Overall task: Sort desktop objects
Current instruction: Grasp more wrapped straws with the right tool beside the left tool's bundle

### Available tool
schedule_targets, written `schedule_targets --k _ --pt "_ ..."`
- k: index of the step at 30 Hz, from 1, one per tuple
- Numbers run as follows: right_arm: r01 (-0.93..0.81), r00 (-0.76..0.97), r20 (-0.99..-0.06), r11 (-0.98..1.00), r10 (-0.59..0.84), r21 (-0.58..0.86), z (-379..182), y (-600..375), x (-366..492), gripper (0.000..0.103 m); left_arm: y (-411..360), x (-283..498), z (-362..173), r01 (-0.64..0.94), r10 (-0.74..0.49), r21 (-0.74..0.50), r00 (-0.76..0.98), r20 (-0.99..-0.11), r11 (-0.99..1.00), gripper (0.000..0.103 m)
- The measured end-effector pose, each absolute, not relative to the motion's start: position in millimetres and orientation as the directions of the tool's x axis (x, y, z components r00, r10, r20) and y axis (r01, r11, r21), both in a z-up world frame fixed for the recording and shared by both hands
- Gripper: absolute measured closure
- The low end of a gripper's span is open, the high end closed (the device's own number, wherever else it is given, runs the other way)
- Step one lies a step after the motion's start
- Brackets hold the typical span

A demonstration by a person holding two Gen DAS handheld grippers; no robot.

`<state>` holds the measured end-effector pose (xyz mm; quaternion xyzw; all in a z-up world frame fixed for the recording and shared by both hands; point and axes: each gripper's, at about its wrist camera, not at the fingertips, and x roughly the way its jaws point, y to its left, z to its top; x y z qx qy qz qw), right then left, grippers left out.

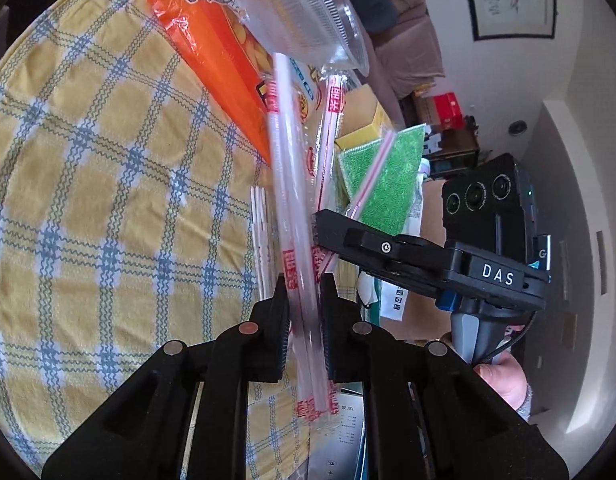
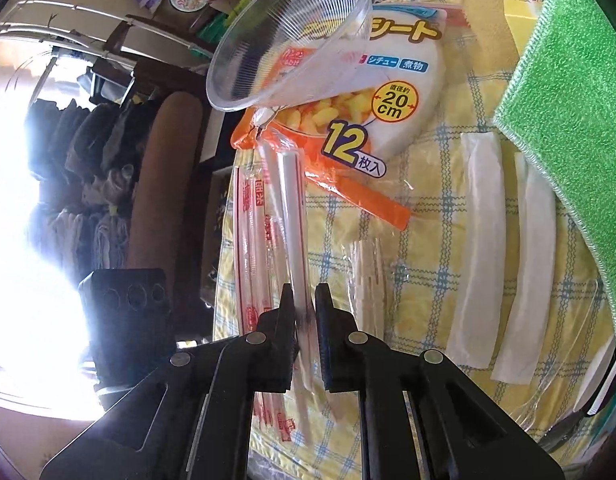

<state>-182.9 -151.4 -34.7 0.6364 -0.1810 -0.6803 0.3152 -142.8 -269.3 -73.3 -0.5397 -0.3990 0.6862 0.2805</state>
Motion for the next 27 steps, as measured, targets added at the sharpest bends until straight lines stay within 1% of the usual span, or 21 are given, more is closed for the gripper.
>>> schedule_targets --k 2,3,4,6,9,10,11,12,13,16,19,22,24,27 --pt "0.177 0.022 -0.757 -0.742 -0.653 0.646 -44.4 -155.7 -183.5 0.091 -266.4 -144.5 -80.1 0.058 0.807 -0.841 -0.251 -0.534 -0.538 0.089" --pt "0.157 0.028 -0.749 -0.737 -0.662 0.657 -49.7 -154.9 -183.4 0.091 -265.6 -144.8 -83.0 0.064 0.799 -0.832 -0.247 -0.548 -0.551 0.086" --pt "0.135 0.035 -0.738 -0.729 -0.673 0.671 -54.4 -154.5 -183.2 0.09 -264.9 -145.1 -85.3 0.068 0.789 -0.822 -0.247 -0.563 -0.565 0.08" --pt "0.104 0.046 -0.721 -0.714 -0.692 0.692 -61.9 -153.5 -182.1 0.09 -260.0 -145.6 -88.8 0.06 0.773 -0.802 -0.233 -0.59 -0.594 0.079" --pt "0.113 0.071 -0.734 -0.725 -0.676 0.679 -66.3 -158.0 -179.8 0.089 -253.6 -144.6 -87.5 0.033 0.748 -0.773 -0.232 -0.622 -0.633 0.078" --pt "0.117 0.077 -0.739 -0.73 -0.669 0.673 -66.7 -160.0 -179.5 0.084 -250.6 -144.6 -85.1 0.019 0.737 -0.76 -0.233 -0.635 -0.649 0.078" --pt "0.122 0.078 -0.743 -0.733 -0.665 0.669 -66.1 -160.8 -179.3 0.078 -246.7 -144.5 -82.1 0.003 0.725 -0.746 -0.235 -0.648 -0.666 0.078" --pt "0.123 0.081 -0.74 -0.73 -0.668 0.672 -65.6 -162.0 -179.3 0.074 -244.1 -144.2 -80.6 -0.009 0.716 -0.736 -0.237 -0.656 -0.677 0.078" --pt "0.12 0.087 -0.733 -0.723 -0.675 0.68 -65.6 -163.7 -179.1 0.068 -241.7 -144.0 -79.4 -0.016 0.709 -0.728 -0.238 -0.663 -0.686 0.078" --pt "0.109 0.105 -0.71 -0.702 -0.696 0.704 -64.6 -168.4 -180.7 0.067 -243.3 -146.4 -80.4 -0.007 0.706 -0.726 -0.244 -0.665 -0.687 0.08" --pt "0.125 0.075 -0.726 -0.716 -0.684 0.687 -56.9 -165.5 -184.6 0.067 -248.7 -146.9 -84.6 0.019 0.712 -0.737 -0.243 -0.659 -0.676 0.083" --pt "0.11 0.05 -0.73 -0.723 -0.682 0.682 -54.5 -157.2 -186.9 0.062 -251.8 -147.6 -87.4 0.037 0.729 -0.757 -0.241 -0.641 -0.653 0.083" --pt "0.107 0.061 -0.745 -0.738 -0.664 0.666 -59.3 -154.6 -186.6 0.062 -252.8 -148.6 -88.8 0.044 0.735 -0.764 -0.239 -0.634 -0.644 0.083" --pt "0.081 0.087 -0.716 -0.711 -0.693 0.698 -68.5 -156.0 -184.7 0.062 -252.6 -149.2 -88.7 0.04 0.733 -0.761 -0.24 -0.637 -0.648 0.083"
